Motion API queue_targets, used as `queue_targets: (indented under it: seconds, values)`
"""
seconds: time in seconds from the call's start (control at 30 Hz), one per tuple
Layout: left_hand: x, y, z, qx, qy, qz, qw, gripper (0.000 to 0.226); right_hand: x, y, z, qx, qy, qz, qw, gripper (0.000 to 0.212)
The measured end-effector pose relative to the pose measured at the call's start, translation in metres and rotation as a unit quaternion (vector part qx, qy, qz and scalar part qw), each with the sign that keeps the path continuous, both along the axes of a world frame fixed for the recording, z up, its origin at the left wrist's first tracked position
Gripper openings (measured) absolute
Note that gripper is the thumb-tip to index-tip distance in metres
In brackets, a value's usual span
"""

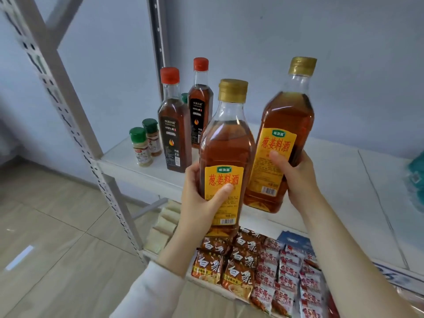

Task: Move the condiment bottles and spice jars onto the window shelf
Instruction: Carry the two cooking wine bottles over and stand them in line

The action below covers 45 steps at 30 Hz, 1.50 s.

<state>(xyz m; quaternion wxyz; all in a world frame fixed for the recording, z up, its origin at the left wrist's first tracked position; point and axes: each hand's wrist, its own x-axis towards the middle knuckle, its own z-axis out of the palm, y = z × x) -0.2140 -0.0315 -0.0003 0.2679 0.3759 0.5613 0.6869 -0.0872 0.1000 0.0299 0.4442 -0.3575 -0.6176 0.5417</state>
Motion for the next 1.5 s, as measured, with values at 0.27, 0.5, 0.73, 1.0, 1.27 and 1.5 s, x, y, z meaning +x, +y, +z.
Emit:
queue_targets:
  seconds: [0.27,0.5,0.73,1.0,1.27,1.5]
  values:
    - [0.007,-0.082,-0.013,-0.026,-0.017,0.094,0.995,0.05,0.011,-0.074,-0.006,-0.031,-0.02,0.132,0.991,0.037]
    - [-0.03,-0.163,-0.02,-0.046,-0.024,0.181,0.982,0.049,-0.051,-0.142,-0.025,-0.061,-0.046,0.23,0.97,0.038]
    - [-0.114,-0.269,-0.032,-0.053,-0.044,0.281,0.957,0.05,-0.163,-0.232,-0.039,-0.081,-0.049,0.334,0.938,0.04]
    - [-0.226,-0.434,-0.056,-0.086,-0.072,0.401,0.909,0.055,-0.327,-0.373,-0.078,-0.142,-0.059,0.434,0.888,0.04]
    - [-0.312,-0.526,-0.081,-0.108,-0.132,0.514,0.841,0.061,-0.445,-0.47,-0.098,-0.137,-0.14,0.538,0.82,0.042]
    - [-0.43,-0.548,-0.099,-0.105,-0.158,0.558,0.808,0.062,-0.583,-0.487,-0.126,-0.118,-0.172,0.57,0.795,0.067]
